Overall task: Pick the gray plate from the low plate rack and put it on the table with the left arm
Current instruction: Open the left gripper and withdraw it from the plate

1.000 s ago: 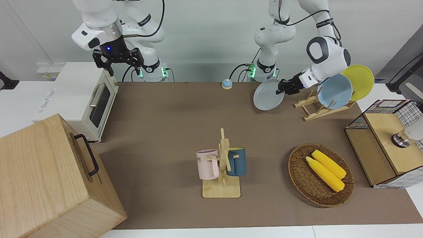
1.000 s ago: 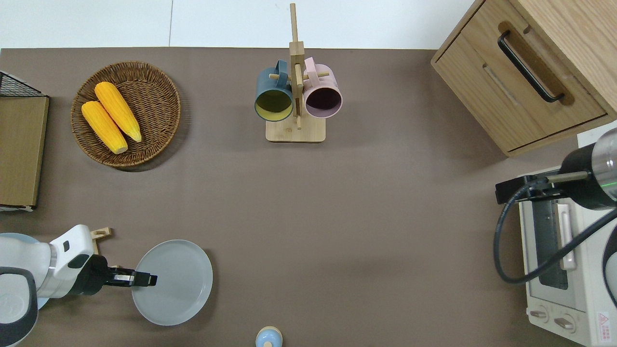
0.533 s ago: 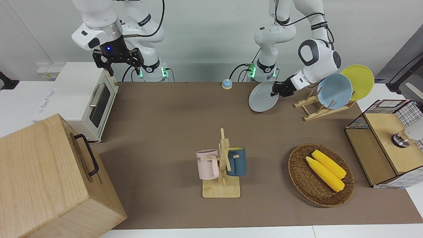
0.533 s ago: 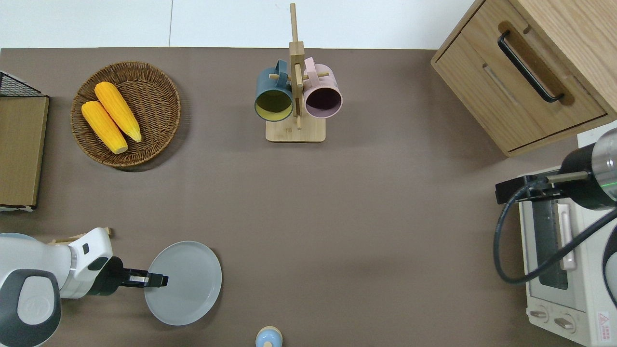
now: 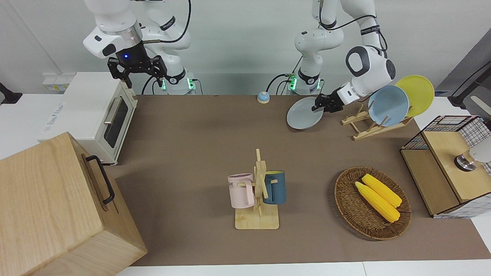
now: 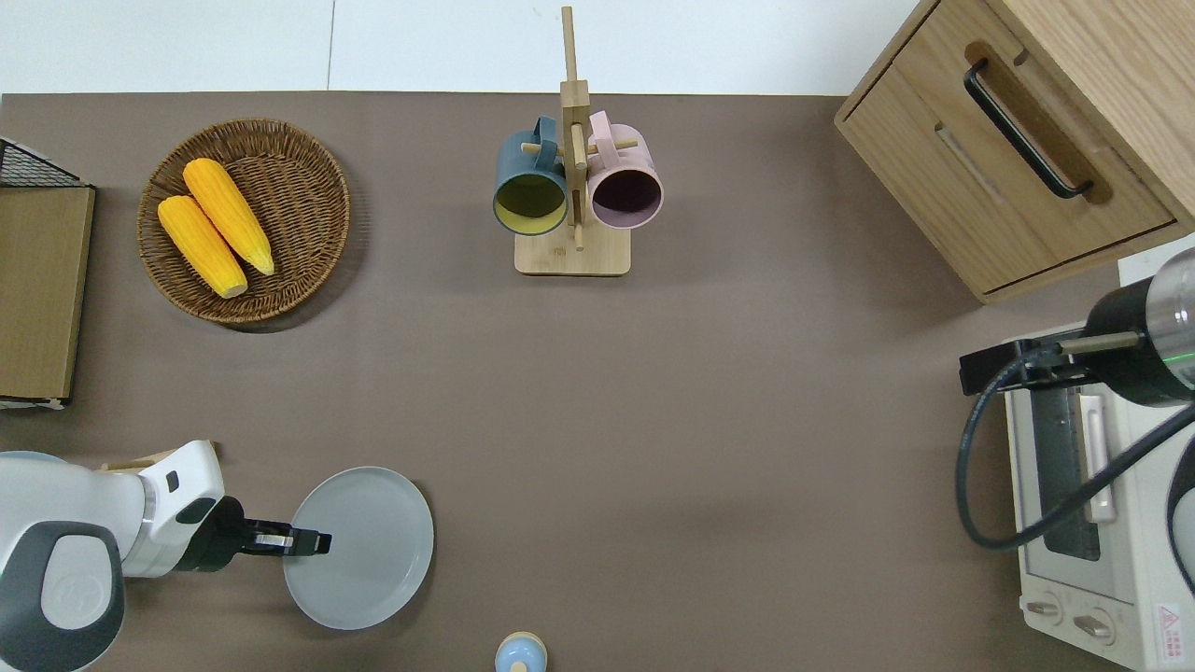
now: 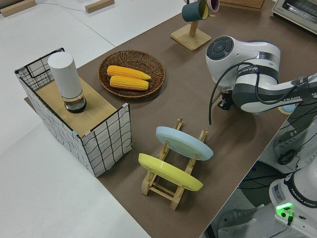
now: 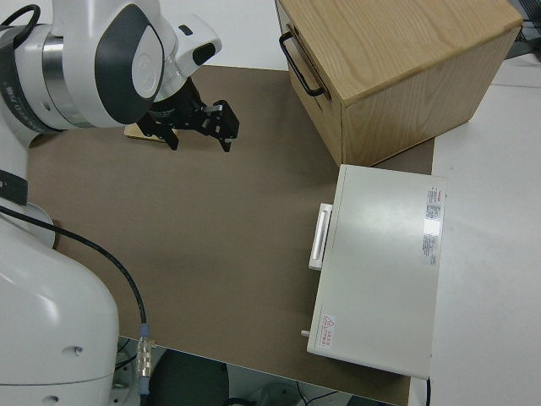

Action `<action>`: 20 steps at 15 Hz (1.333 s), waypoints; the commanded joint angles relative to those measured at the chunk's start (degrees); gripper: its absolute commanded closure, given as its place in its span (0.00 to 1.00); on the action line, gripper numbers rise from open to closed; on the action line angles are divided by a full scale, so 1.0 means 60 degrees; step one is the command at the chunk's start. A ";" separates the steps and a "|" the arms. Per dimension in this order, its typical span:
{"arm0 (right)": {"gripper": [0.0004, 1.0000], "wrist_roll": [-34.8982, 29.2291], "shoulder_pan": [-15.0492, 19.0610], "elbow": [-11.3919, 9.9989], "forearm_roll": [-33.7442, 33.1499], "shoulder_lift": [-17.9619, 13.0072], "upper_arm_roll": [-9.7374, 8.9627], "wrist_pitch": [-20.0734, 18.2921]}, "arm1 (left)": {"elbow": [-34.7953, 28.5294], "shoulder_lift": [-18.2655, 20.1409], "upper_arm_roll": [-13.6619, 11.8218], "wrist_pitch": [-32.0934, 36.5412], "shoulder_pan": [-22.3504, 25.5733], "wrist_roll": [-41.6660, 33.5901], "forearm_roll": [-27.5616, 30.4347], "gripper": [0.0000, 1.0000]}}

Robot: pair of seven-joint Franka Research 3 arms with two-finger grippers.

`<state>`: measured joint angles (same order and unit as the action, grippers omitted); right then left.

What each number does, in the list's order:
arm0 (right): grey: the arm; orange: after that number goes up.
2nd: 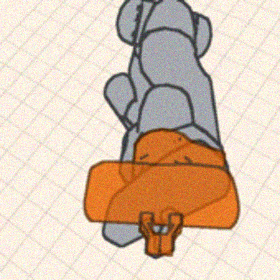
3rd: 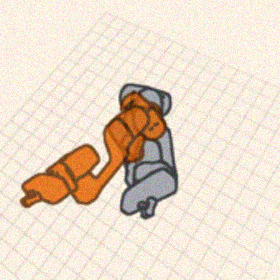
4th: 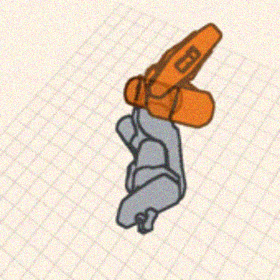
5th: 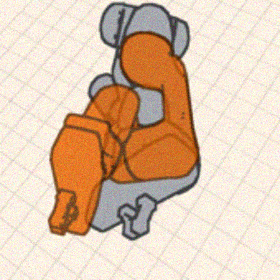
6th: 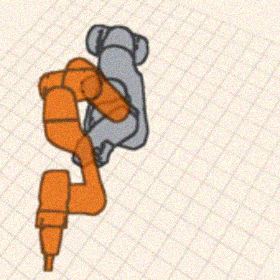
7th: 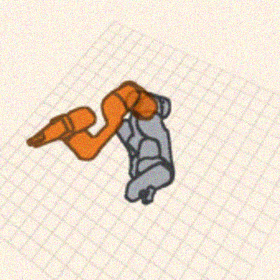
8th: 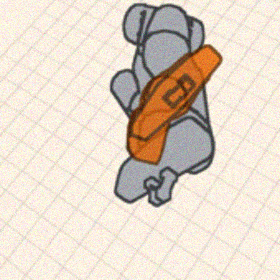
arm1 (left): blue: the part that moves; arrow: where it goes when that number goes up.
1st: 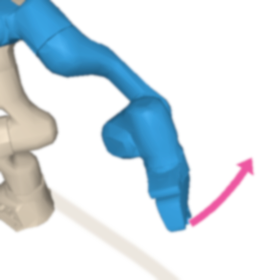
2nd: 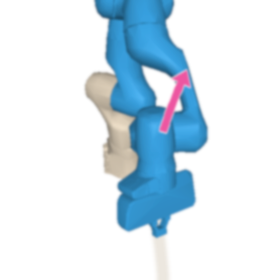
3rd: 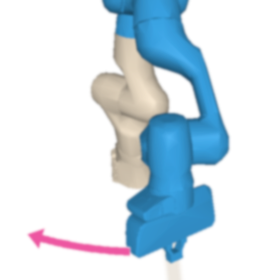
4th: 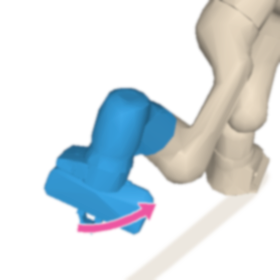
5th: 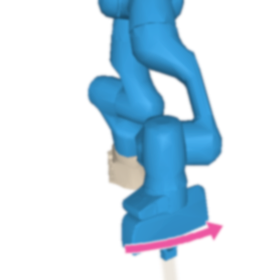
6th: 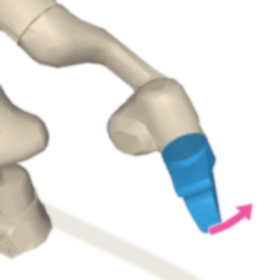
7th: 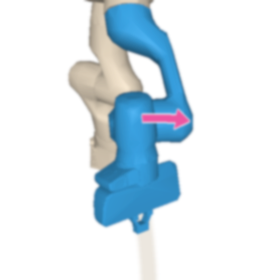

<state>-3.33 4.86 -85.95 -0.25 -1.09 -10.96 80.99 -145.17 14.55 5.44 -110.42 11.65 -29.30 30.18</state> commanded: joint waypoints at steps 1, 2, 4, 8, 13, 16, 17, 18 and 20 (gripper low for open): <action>0.01 -0.0001 0.0068 0.0058 0.0071 -0.0024 -0.0063 -0.0138 | -0.0106 0.0226 -0.0014 -0.0156 0.0051 0.0063 -0.0020 0.00; 0.01 -0.0001 0.0068 0.0058 0.0071 -0.0024 -0.0063 -0.0138 | -0.0077 0.0226 -0.0014 -0.0156 0.0066 0.0063 -0.0064 0.01; 0.01 -0.0001 0.0068 0.0058 0.0071 -0.0024 -0.0048 -0.0138 | 0.0098 0.0197 -0.0028 -0.0127 0.0080 0.0049 -0.0224 0.01; 0.01 -0.0001 0.0068 0.0058 0.0071 -0.0024 -0.0063 -0.0138 | 0.0567 0.0168 -0.0043 -0.0053 0.0095 0.0209 -0.0430 0.01; 0.01 -0.0001 0.0068 0.0058 0.0071 -0.0024 -0.0063 -0.0138 | 0.1327 0.0168 -0.0102 0.0209 0.0139 0.0312 -0.0852 0.01; 0.01 -0.0001 0.0068 0.0058 0.0071 -0.0024 -0.0048 -0.0138 | 0.2307 0.0095 -0.0072 0.0751 0.0081 0.0824 -0.2272 0.01; 0.01 -0.0001 0.0068 0.0058 0.0071 -0.0024 -0.0063 -0.0138 | 0.2717 -0.0080 -0.0072 0.0941 0.0080 0.0927 -0.2479 0.01; 0.01 -0.0001 0.0068 0.0058 0.0071 -0.0024 -0.0048 -0.0138 | 0.3345 -0.0284 -0.0101 0.1334 0.0124 0.0986 -0.2539 0.00; 0.01 -0.0001 0.0068 0.0058 0.0071 -0.0024 -0.0048 -0.0138 | 0.4167 -0.0535 -0.0102 0.1747 0.0124 0.1030 -0.2860 0.00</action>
<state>-3.33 4.86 -85.95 -0.25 -1.09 -10.96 80.99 -128.42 14.73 4.88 -104.74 12.07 -24.62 16.40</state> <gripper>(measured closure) 0.009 0.004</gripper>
